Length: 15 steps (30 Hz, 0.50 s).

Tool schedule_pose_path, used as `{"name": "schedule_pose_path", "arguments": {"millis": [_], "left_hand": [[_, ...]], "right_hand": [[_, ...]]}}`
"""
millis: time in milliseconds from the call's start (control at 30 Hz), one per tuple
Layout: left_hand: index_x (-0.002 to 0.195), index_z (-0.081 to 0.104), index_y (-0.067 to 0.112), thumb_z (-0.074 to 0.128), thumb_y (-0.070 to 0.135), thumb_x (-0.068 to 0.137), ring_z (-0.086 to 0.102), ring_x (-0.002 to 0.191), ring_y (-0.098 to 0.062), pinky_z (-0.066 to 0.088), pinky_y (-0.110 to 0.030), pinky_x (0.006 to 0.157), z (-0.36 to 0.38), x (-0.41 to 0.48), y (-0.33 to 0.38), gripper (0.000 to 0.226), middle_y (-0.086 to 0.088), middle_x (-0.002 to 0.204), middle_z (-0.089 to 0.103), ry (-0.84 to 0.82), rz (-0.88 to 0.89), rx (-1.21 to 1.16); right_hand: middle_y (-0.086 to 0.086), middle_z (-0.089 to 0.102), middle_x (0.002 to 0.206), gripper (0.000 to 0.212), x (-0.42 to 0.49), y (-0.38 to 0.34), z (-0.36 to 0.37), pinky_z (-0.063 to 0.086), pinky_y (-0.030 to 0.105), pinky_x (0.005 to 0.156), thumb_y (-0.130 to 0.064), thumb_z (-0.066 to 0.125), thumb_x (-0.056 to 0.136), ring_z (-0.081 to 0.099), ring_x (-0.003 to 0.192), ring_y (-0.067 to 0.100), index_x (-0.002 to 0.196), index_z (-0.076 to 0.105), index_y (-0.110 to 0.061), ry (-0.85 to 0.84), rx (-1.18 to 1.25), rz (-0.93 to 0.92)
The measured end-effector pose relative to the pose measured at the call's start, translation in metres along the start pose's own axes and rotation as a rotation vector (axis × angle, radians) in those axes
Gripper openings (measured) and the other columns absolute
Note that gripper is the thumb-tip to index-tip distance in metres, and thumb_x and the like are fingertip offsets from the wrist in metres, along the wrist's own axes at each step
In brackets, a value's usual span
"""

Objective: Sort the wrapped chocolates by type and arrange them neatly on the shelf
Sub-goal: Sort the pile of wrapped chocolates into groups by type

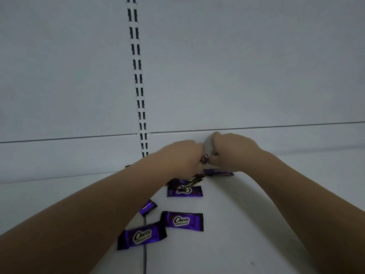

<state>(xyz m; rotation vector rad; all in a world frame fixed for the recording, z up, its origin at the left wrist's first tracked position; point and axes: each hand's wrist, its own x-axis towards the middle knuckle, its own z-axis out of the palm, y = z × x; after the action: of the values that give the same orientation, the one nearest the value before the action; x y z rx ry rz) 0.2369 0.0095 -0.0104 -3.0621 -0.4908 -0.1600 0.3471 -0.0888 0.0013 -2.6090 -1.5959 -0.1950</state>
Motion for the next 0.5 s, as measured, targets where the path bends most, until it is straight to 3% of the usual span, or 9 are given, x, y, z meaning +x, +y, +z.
{"name": "schedule_pose_path", "arguments": {"millis": [100,200,333,500], "left_hand": [[0.094,0.047,0.015,0.047,0.035,0.09,0.052,0.079,-0.022,0.043,-0.033,0.066,-0.013,-0.021,-0.005,0.02,-0.003,0.086,0.055,0.093,-0.084,-0.019],[0.088,0.057,0.018,0.048,0.035,0.085,0.057,0.079,-0.022,0.05,-0.035,0.069,-0.027,-0.05,-0.012,0.02,-0.001,0.084,0.061,0.124,-0.155,-0.053],[0.076,0.058,0.018,0.054,0.033,0.083,0.058,0.073,-0.019,0.046,-0.031,0.064,-0.045,-0.095,-0.018,0.017,-0.003,0.077,0.063,0.079,-0.241,-0.101],[0.081,0.063,0.016,0.056,0.034,0.083,0.059,0.073,-0.02,0.044,-0.03,0.06,-0.049,-0.147,-0.023,0.019,-0.005,0.078,0.065,0.023,-0.391,-0.082]], "right_hand": [[-0.002,0.049,0.078,0.033,-0.006,-0.01,-0.009,0.037,0.031,0.059,-0.043,0.055,0.083,0.051,0.077,0.023,0.091,0.038,-0.016,0.075,0.027,-0.067],[-0.003,0.056,0.082,0.028,-0.018,-0.032,-0.017,0.038,0.031,0.06,-0.043,0.057,0.08,0.052,0.081,0.021,0.092,0.05,-0.019,0.117,0.119,-0.179],[-0.007,0.065,0.085,0.022,-0.04,-0.071,-0.024,0.048,0.031,0.069,-0.047,0.057,0.078,0.057,0.081,0.019,0.087,0.061,-0.027,0.171,0.175,-0.324],[-0.004,0.066,0.083,0.021,-0.061,-0.115,-0.024,0.051,0.032,0.07,-0.043,0.064,0.074,0.059,0.079,0.02,0.084,0.062,-0.024,0.174,0.198,-0.435]]}}
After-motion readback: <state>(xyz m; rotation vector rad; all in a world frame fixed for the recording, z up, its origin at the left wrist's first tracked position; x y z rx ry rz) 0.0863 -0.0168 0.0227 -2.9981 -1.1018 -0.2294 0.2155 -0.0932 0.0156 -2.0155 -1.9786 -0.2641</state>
